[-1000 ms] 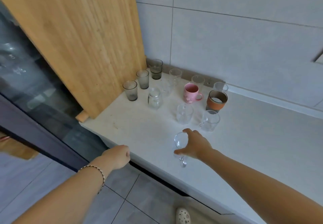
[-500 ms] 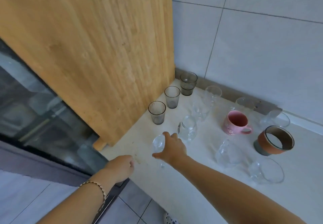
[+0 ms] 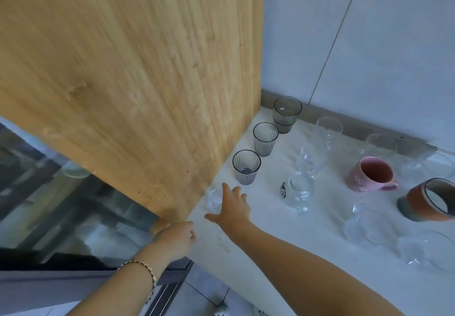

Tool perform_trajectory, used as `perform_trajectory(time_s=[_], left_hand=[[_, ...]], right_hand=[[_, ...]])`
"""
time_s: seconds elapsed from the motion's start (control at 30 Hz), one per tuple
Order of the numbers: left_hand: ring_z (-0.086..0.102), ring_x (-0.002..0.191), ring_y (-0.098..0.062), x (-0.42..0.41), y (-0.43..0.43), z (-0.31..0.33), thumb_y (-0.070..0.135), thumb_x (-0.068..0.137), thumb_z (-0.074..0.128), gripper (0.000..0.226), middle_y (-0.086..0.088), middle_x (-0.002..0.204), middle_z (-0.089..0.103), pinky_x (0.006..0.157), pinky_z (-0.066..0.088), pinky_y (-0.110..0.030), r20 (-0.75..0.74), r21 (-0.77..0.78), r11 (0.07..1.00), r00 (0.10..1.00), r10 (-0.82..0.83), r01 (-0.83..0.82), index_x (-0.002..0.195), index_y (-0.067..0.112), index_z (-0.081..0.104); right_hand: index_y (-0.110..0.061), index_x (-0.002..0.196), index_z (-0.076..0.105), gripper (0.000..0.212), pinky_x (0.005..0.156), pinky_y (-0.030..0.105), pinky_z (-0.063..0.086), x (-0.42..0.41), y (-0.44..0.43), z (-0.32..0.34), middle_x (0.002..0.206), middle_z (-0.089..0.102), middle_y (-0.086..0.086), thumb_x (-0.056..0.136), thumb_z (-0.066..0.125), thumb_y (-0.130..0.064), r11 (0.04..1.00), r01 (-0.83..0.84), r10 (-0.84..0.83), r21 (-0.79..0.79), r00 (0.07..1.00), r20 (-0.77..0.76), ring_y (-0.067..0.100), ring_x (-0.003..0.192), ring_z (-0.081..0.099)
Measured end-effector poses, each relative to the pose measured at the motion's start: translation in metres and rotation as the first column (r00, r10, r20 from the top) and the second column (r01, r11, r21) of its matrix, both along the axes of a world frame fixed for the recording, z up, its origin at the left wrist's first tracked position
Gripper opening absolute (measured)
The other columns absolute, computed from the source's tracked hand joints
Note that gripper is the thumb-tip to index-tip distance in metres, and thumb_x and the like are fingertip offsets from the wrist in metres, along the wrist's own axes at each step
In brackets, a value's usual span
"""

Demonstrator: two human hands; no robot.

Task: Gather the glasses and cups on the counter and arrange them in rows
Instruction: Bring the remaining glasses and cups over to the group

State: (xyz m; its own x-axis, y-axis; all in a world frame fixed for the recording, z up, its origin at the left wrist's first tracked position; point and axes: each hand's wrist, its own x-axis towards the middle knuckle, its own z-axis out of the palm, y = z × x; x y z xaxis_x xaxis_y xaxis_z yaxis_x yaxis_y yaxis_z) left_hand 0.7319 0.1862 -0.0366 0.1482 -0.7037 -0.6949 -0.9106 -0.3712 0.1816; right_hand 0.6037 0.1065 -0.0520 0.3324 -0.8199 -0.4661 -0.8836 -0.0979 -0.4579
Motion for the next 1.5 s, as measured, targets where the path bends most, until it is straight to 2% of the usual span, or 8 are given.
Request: perform_trajectory(time_s=[0.13, 0.4, 0.5, 0.67, 0.87, 1.07, 1.3, 1.5], left_hand=[[0.039, 0.079, -0.016, 0.002, -0.001, -0.002, 0.019, 0.093, 0.037, 0.033, 0.011, 0.067, 0.033, 0.068, 0.031, -0.024, -0.009, 0.033, 0.990, 0.990, -0.140, 0.140, 0.063, 0.027, 0.030], [0.043, 0.084, -0.022, -0.071, -0.015, -0.005, 0.011, 0.092, 0.036, 0.014, -0.001, 0.097, 0.047, 0.073, 0.035, -0.028, -0.084, 0.034, 0.820, 0.819, -0.567, 0.571, 0.091, 0.021, 0.046], [0.048, 0.093, -0.024, -0.130, -0.024, 0.010, 0.014, 0.095, 0.037, 0.016, -0.007, 0.109, 0.053, 0.080, 0.038, -0.031, -0.104, 0.008, 0.720, 0.717, -0.689, 0.693, 0.100, 0.016, 0.052], [0.046, 0.093, -0.021, -0.253, -0.020, 0.035, 0.020, 0.093, 0.040, 0.008, -0.001, 0.103, 0.050, 0.087, 0.042, -0.031, -0.062, -0.088, 0.531, 0.527, -0.847, 0.843, 0.093, 0.023, 0.047], [0.051, 0.092, -0.022, -0.419, 0.023, 0.042, 0.020, 0.089, 0.041, 0.009, -0.001, 0.106, 0.059, 0.088, 0.046, -0.032, -0.043, -0.168, 0.393, 0.392, -0.919, 0.904, 0.087, 0.025, 0.049], [0.050, 0.093, -0.022, -0.586, 0.091, 0.047, 0.019, 0.091, 0.039, 0.016, -0.005, 0.122, 0.061, 0.087, 0.044, -0.029, -0.041, -0.208, 0.312, 0.311, -0.950, 0.927, 0.093, 0.023, 0.054], [0.056, 0.115, -0.025, -0.723, 0.119, 0.050, 0.021, 0.092, 0.040, 0.025, -0.004, 0.125, 0.059, 0.094, 0.044, -0.030, -0.017, -0.200, 0.282, 0.284, -0.959, 0.939, 0.109, 0.017, 0.058], [0.054, 0.116, -0.023, -0.794, 0.090, 0.038, 0.022, 0.093, 0.040, 0.006, -0.002, 0.127, 0.057, 0.096, 0.043, -0.030, 0.000, -0.171, 0.255, 0.259, -0.966, 0.952, 0.091, 0.026, 0.044]], right_hand=[[-0.015, 0.151, -0.008, 0.115, 0.105, 0.036, 0.040, -0.012, 0.014, 0.002, 0.147, 0.028, 0.010, 0.075, 0.069, -0.053, 0.994, 0.091, -0.093, 0.063, 0.995, 0.022, 0.026, 0.137, 0.034], [-0.016, 0.138, 0.042, 0.048, 0.108, 0.030, 0.036, -0.140, 0.058, 0.010, 0.143, 0.045, 0.005, 0.092, 0.051, -0.028, 0.903, 0.285, -0.255, 0.321, 0.958, -0.134, 0.021, 0.133, 0.041], [-0.016, 0.137, 0.045, 0.045, 0.109, 0.029, 0.034, -0.211, 0.090, 0.021, 0.144, 0.044, 0.004, 0.094, 0.050, -0.029, 0.866, 0.408, -0.362, 0.289, 0.910, -0.200, 0.021, 0.133, 0.041], [-0.015, 0.135, 0.047, 0.042, 0.110, 0.031, 0.035, -0.344, 0.167, 0.052, 0.142, 0.046, 0.005, 0.095, 0.050, -0.029, 0.721, 0.663, -0.616, 0.202, 0.746, -0.251, 0.022, 0.131, 0.044], [-0.012, 0.132, 0.050, 0.038, 0.102, 0.030, 0.039, -0.496, 0.277, 0.087, 0.137, 0.051, 0.007, 0.095, 0.048, -0.023, 0.513, 0.856, -0.821, 0.060, 0.511, -0.254, 0.024, 0.125, 0.049], [-0.014, 0.127, 0.054, 0.035, 0.097, 0.029, 0.042, -0.640, 0.363, 0.108, 0.132, 0.055, 0.005, 0.093, 0.047, -0.021, 0.397, 0.917, -0.892, -0.032, 0.377, -0.248, 0.023, 0.121, 0.052], [-0.014, 0.128, 0.053, 0.037, 0.096, 0.033, 0.047, -0.774, 0.384, 0.106, 0.128, 0.056, 0.007, 0.092, 0.049, -0.022, 0.368, 0.927, -0.911, -0.069, 0.345, -0.227, 0.026, 0.115, 0.056], [-0.016, 0.133, 0.048, 0.042, 0.094, 0.033, 0.045, -0.856, 0.351, 0.096, 0.134, 0.051, 0.007, 0.092, 0.051, -0.025, 0.365, 0.927, -0.914, -0.083, 0.339, -0.224, 0.026, 0.116, 0.054]])
